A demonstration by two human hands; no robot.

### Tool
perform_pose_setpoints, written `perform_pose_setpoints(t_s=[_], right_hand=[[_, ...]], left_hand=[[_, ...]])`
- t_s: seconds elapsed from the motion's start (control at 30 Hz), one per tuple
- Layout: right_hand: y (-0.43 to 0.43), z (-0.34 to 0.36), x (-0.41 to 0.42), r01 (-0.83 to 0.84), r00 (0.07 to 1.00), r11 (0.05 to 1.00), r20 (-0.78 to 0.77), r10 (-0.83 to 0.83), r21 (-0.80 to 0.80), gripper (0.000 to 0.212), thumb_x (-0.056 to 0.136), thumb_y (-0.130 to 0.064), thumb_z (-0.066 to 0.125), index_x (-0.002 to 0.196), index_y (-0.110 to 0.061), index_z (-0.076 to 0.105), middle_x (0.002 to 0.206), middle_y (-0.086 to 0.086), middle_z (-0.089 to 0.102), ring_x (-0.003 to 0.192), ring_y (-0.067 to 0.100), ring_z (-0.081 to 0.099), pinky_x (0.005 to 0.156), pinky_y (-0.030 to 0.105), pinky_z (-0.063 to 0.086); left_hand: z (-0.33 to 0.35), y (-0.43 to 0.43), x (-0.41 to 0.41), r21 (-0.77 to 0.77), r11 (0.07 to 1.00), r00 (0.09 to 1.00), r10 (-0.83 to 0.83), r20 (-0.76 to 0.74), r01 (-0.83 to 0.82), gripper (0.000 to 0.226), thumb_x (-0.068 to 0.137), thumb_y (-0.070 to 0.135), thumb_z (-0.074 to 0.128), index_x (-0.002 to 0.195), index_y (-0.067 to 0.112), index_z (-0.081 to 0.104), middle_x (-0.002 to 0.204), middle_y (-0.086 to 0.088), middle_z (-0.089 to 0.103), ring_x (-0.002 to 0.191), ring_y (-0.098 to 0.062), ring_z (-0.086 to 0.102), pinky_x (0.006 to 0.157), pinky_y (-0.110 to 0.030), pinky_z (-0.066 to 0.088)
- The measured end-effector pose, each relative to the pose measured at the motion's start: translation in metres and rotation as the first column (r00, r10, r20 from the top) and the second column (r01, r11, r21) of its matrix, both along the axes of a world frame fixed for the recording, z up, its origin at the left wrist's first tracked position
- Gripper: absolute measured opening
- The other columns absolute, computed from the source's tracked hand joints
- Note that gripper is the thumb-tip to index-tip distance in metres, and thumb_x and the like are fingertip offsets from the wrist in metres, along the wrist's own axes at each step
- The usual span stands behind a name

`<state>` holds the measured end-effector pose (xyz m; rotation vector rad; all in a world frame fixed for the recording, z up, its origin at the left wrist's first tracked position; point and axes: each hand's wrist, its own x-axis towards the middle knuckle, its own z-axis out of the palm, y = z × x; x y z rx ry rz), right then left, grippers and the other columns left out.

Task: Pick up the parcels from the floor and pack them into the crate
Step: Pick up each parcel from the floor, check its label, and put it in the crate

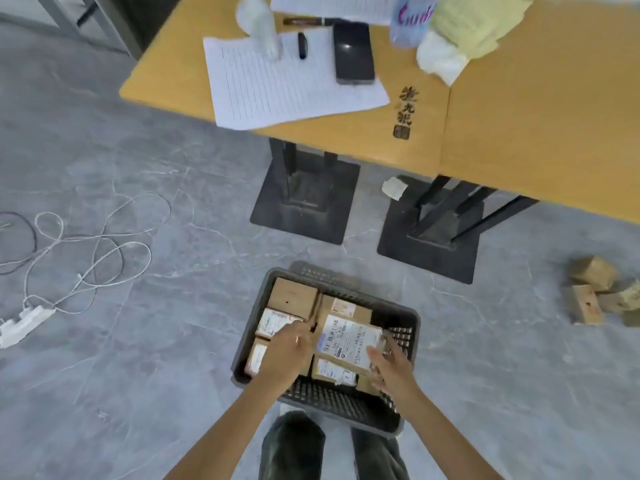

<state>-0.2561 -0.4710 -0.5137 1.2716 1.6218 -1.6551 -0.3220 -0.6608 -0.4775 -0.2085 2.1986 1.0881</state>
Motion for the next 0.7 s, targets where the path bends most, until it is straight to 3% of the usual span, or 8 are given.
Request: perform_pose_setpoints(t_s=[0.1, 0.23, 0.3, 0.37, 0.47, 0.6, 0.7], right_hand=[[-0.007, -0.08, 0.0, 0.083, 0.993, 0.996, 0.088, -0.08, -0.026, 0.036, 0.094, -0.02, 0.058, 0.124, -0.032, 0.043, 0.112, 0.005, 0.064, 0.102, 0.026, 0.058, 0.098, 0.048, 0.046], [-0.01, -0.176, 0.003, 0.107, 0.978, 0.994, 0.181, -0.103, -0.012, 0.051, 0.091, -0.023, 0.061, 0.137, -0.026, 0.038, 0.118, 0.01, 0.063, 0.108, 0.029, 0.06, 0.101, 0.053, 0.044], [-0.015, -0.216, 0.0, 0.105, 0.976, 0.994, 0.191, -0.1, -0.016, 0.049, 0.091, -0.02, 0.06, 0.135, -0.026, 0.039, 0.112, 0.008, 0.064, 0.101, 0.026, 0.062, 0.094, 0.047, 0.05], [-0.022, -0.25, -0.005, 0.082, 0.979, 0.996, 0.19, -0.075, -0.032, 0.042, 0.093, -0.017, 0.057, 0.132, -0.023, 0.043, 0.106, 0.004, 0.064, 0.088, 0.018, 0.063, 0.077, 0.036, 0.053], [-0.033, -0.291, -0.014, 0.125, 0.981, 0.992, 0.156, -0.118, -0.034, 0.044, 0.093, -0.012, 0.056, 0.134, -0.019, 0.044, 0.098, 0.005, 0.063, 0.069, 0.013, 0.054, 0.059, 0.025, 0.044], [-0.042, -0.325, -0.024, 0.332, 0.937, 0.941, 0.137, -0.321, -0.066, 0.045, 0.094, -0.008, 0.054, 0.136, -0.016, 0.043, 0.112, 0.005, 0.06, 0.101, 0.02, 0.058, 0.087, 0.035, 0.048], [-0.049, -0.339, -0.021, 0.39, 0.917, 0.917, 0.126, -0.378, -0.085, 0.05, 0.091, -0.001, 0.056, 0.137, -0.013, 0.042, 0.121, 0.012, 0.06, 0.095, 0.018, 0.061, 0.074, 0.027, 0.048]], left_hand=[[-0.086, -0.005, 0.003, -0.058, 0.995, 0.996, -0.08, 0.047, 0.082, 0.026, 0.096, 0.014, 0.039, 0.11, 0.019, 0.059, 0.109, 0.006, 0.061, 0.099, -0.011, 0.058, 0.081, -0.02, 0.043], [-0.175, -0.009, 0.02, -0.089, 0.986, 0.986, -0.131, 0.106, 0.141, 0.028, 0.097, 0.014, 0.04, 0.118, 0.019, 0.057, 0.119, 0.006, 0.06, 0.106, -0.008, 0.056, 0.09, -0.021, 0.045], [-0.21, -0.011, 0.026, -0.1, 0.982, 0.981, -0.15, 0.119, 0.163, 0.027, 0.096, 0.013, 0.039, 0.116, 0.019, 0.057, 0.115, 0.005, 0.061, 0.101, -0.007, 0.056, 0.086, -0.02, 0.046], [-0.24, -0.014, 0.034, -0.105, 0.98, 0.978, -0.152, 0.144, 0.168, 0.03, 0.097, 0.013, 0.039, 0.12, 0.02, 0.056, 0.117, 0.006, 0.06, 0.102, -0.006, 0.056, 0.086, -0.018, 0.045], [-0.273, -0.015, 0.043, -0.109, 0.983, 0.974, -0.123, 0.188, 0.145, 0.034, 0.098, 0.014, 0.038, 0.128, 0.019, 0.052, 0.123, 0.004, 0.058, 0.1, -0.004, 0.055, 0.081, -0.015, 0.045], [-0.294, -0.011, 0.05, -0.061, 0.988, 0.964, -0.127, 0.233, 0.145, 0.041, 0.098, 0.011, 0.037, 0.138, 0.02, 0.043, 0.128, 0.003, 0.055, 0.081, 0.002, 0.052, 0.059, -0.007, 0.04], [-0.303, -0.005, 0.049, 0.021, 0.989, 0.95, -0.148, 0.274, 0.148, 0.052, 0.097, 0.005, 0.037, 0.145, 0.025, 0.031, 0.147, 0.001, 0.04, 0.08, 0.011, 0.044, 0.058, -0.003, 0.04]])
